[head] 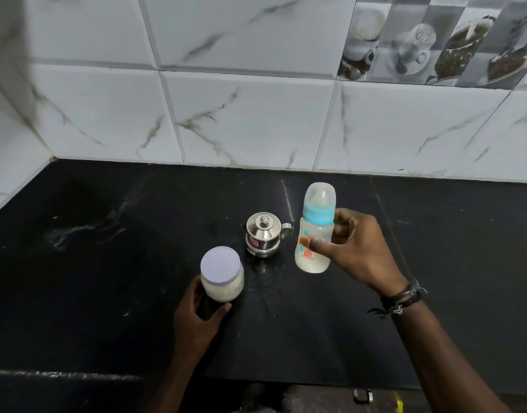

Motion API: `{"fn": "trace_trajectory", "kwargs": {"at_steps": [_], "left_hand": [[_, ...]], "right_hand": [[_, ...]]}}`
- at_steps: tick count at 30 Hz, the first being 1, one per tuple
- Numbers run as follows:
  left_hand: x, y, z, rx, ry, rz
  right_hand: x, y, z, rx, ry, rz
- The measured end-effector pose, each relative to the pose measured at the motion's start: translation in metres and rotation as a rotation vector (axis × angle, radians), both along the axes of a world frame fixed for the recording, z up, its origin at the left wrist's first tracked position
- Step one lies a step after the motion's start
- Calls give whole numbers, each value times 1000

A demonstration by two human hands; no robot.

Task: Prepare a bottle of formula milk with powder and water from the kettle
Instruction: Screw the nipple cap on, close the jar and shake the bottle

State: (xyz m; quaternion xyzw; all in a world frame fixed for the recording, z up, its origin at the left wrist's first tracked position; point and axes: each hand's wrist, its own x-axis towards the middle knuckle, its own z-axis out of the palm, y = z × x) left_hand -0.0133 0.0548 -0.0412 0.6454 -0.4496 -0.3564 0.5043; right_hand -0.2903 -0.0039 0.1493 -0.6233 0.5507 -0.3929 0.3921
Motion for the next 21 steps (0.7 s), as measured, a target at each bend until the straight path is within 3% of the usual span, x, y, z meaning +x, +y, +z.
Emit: {"fn": "trace_trajectory", "kwargs": {"at_steps": [1,5,7,10,15,16,19,21], "left_hand": [[0,0,1,-4,-4,-1],[-2,1,3,-11,-15,1],[-1,0,2,-6,-17,0],[-1,0,1,-1,-12,0],[-1,0,1,-4,-15,9],[-1,0,0,0,-15,11],[0,0,0,2,-15,9],[-1,0,2,-3,-9,4]], "right_hand": [[0,1,-1,-1,3,-7],[-1,4,2,145,-336,107],[0,5,0,57,-236,76],[5,5,-4,-59,70,-14],[2,5,0,148,-328,96],[3,5,0,96,-265,75],[8,6,-4,-101,187,-34],[8,6,-6,-85,150,-50]]}}
